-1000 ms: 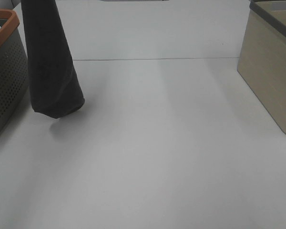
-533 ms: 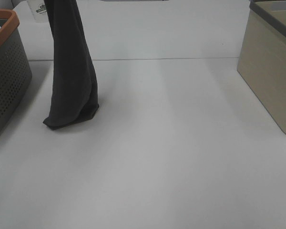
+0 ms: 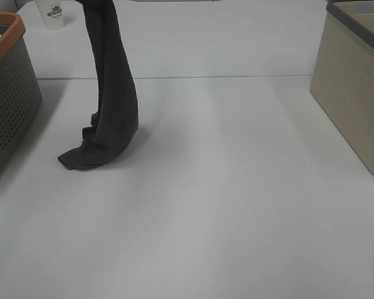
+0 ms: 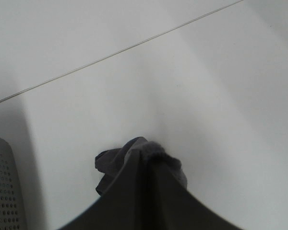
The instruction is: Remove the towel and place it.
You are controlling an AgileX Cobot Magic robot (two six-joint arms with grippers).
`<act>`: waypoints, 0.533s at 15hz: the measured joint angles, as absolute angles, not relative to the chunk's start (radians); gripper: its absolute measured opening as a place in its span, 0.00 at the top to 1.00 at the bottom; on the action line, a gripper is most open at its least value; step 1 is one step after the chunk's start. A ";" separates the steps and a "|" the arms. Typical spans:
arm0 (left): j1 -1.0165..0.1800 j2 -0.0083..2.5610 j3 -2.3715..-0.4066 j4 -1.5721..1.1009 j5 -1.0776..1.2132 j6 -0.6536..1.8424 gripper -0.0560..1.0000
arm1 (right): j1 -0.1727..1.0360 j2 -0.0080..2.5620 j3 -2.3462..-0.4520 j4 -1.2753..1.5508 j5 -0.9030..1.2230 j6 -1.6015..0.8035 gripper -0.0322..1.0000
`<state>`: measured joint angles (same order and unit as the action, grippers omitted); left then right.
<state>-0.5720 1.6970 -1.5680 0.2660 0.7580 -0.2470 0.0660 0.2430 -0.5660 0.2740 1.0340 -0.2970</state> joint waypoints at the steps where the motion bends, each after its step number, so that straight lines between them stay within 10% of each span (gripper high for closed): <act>1: -0.572 1.697 -1.568 0.270 0.758 -0.244 0.95 | 0.066 0.286 -0.572 0.304 1.012 -0.327 0.29; 8: -0.561 1.632 -1.689 0.194 0.706 0.139 0.95 | 0.066 0.614 -0.572 0.666 0.766 -0.671 0.30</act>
<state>-0.5610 1.6320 -1.6890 0.1940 0.7060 0.1390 0.0660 0.6140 -0.5720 0.6660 0.7660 -0.6710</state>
